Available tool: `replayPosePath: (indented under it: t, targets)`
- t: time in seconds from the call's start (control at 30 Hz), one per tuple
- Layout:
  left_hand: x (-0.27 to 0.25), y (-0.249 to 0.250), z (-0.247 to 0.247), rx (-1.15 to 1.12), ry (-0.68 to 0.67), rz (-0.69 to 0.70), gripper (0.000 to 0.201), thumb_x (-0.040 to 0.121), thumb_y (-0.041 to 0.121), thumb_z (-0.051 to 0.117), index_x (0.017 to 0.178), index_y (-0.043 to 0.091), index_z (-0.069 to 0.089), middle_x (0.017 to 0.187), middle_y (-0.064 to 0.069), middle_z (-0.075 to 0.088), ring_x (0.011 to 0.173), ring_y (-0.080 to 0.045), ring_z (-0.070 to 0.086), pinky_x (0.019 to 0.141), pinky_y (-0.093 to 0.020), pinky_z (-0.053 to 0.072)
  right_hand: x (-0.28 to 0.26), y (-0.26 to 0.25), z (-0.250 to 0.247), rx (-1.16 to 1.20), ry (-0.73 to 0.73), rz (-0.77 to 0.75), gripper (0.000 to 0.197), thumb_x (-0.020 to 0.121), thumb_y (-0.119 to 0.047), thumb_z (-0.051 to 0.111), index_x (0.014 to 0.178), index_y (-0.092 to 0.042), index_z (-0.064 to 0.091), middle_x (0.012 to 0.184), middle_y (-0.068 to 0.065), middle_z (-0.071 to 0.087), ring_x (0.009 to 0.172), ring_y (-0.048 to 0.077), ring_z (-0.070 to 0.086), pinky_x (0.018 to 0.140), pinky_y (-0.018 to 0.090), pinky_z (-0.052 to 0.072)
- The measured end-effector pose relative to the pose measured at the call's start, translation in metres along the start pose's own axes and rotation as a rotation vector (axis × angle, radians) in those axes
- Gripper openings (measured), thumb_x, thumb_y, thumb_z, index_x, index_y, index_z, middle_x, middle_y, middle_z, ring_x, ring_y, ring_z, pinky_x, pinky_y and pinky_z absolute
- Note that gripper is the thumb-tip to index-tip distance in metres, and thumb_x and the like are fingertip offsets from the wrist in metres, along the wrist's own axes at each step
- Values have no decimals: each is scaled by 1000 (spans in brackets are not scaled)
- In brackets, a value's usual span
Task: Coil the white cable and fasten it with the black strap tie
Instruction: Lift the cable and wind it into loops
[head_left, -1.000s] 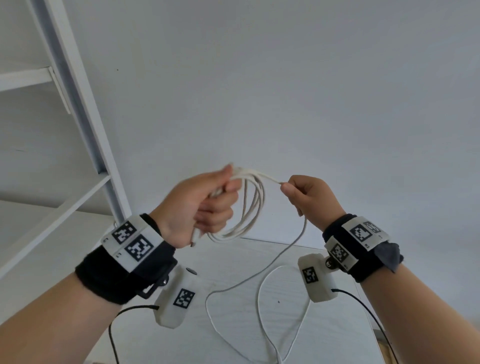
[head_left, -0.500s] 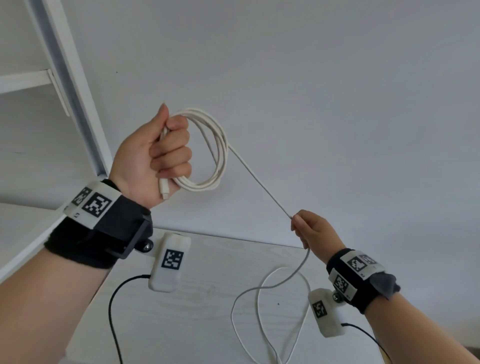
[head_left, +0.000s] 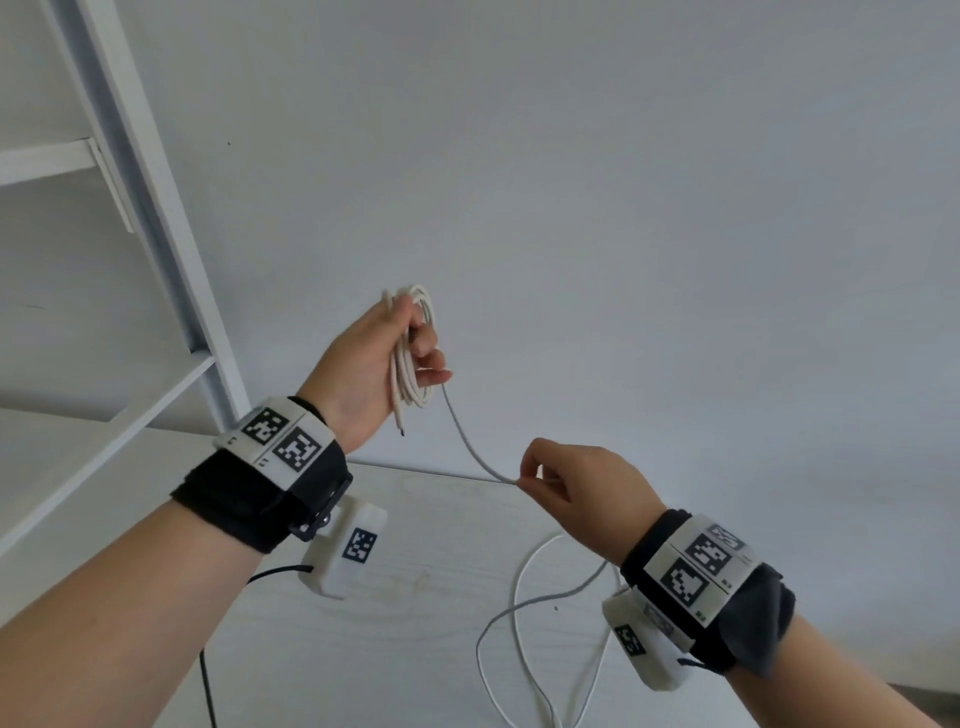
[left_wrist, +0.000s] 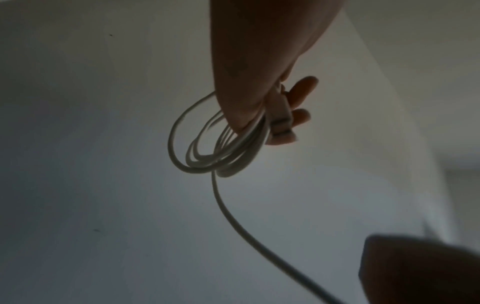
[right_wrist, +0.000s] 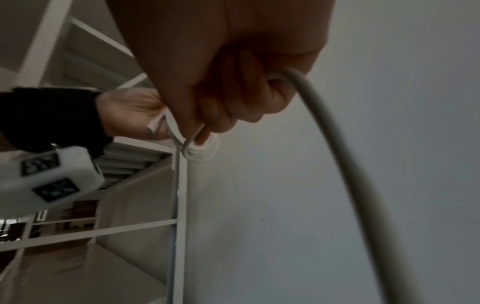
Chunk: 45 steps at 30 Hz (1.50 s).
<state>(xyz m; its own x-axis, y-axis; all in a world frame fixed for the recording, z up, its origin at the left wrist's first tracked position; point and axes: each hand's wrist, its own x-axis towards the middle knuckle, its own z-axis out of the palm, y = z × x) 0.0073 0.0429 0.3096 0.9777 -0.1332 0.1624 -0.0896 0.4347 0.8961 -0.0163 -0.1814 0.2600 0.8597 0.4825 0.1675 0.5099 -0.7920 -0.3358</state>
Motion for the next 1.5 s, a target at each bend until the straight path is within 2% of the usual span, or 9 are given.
replayPosePath:
  t: [0.23, 0.4, 0.53, 0.63, 0.7, 0.87, 1.03, 1.3, 1.5]
  targets:
    - [-5, -17, 19, 288, 15, -40, 21, 100, 26, 38, 94, 9, 49, 71, -3, 68, 79, -28, 69, 88, -42, 54, 1, -36, -15, -52, 37, -146, 17, 91, -38, 44, 93, -24, 54, 71, -13, 47, 67, 14, 47, 61, 33, 46]
    - [-10, -28, 29, 531, -16, -84, 22, 98, 34, 40, 98, 20, 56, 79, 4, 72, 72, -11, 67, 70, -23, 53, 5, -46, -24, -11, 147, -216, 12, 89, -33, 52, 87, -22, 58, 78, -9, 64, 65, 16, 53, 56, 33, 46]
    - [-12, -33, 29, 576, -17, -111, 28, 97, 34, 41, 89, 11, 56, 76, 3, 62, 59, -2, 60, 60, -16, 47, 11, -48, -28, 13, 163, -223, 13, 89, -31, 51, 89, -20, 58, 82, -6, 66, 70, 20, 58, 59, 37, 49]
    - [-15, -34, 32, 516, -52, -137, 41, 96, 33, 41, 110, -4, 53, 79, -7, 61, 61, -9, 64, 64, -18, 52, 15, -47, -31, 34, 204, -245, 8, 88, -30, 51, 85, -23, 54, 72, -11, 60, 61, 15, 52, 53, 36, 47]
    - [-19, -33, 34, 475, -98, -162, 43, 96, 34, 40, 114, -3, 52, 81, -9, 65, 62, -18, 68, 66, -24, 56, 18, -44, -33, 35, 222, -235, 8, 88, -29, 52, 83, -24, 54, 67, -11, 56, 59, 15, 51, 52, 35, 46]
    - [-29, -37, 38, 469, -165, -208, 41, 98, 41, 33, 103, 6, 54, 65, -8, 65, 41, -22, 55, 58, -34, 54, 27, -35, -42, 74, 259, -181, 13, 88, -31, 53, 83, -21, 59, 59, -17, 44, 58, 7, 47, 56, 31, 45]
    - [-34, -39, 42, 413, -93, -202, 38, 101, 37, 28, 77, 11, 43, 47, 3, 34, 36, -12, 23, 41, -25, 36, 33, -33, -43, 151, 251, -183, 13, 86, -31, 57, 80, -19, 57, 55, -14, 44, 53, 4, 43, 57, 32, 44]
    - [-46, -31, 42, 283, -247, -307, 41, 90, 49, 34, 66, 17, 40, 46, 6, 22, 35, -8, 12, 39, -20, 11, 38, -12, -49, 305, 271, -81, 44, 54, -61, 66, 62, -26, 39, 49, -11, 37, 47, 8, 36, 49, 16, 34]
    - [-50, -13, 30, 35, -288, -352, 43, 87, 53, 39, 59, 21, 45, 39, 12, 25, 29, -2, 14, 35, -16, 10, 39, 8, -46, 451, 325, -34, 44, 66, -48, 66, 58, -10, 47, 48, -7, 35, 44, 6, 32, 45, 13, 29]
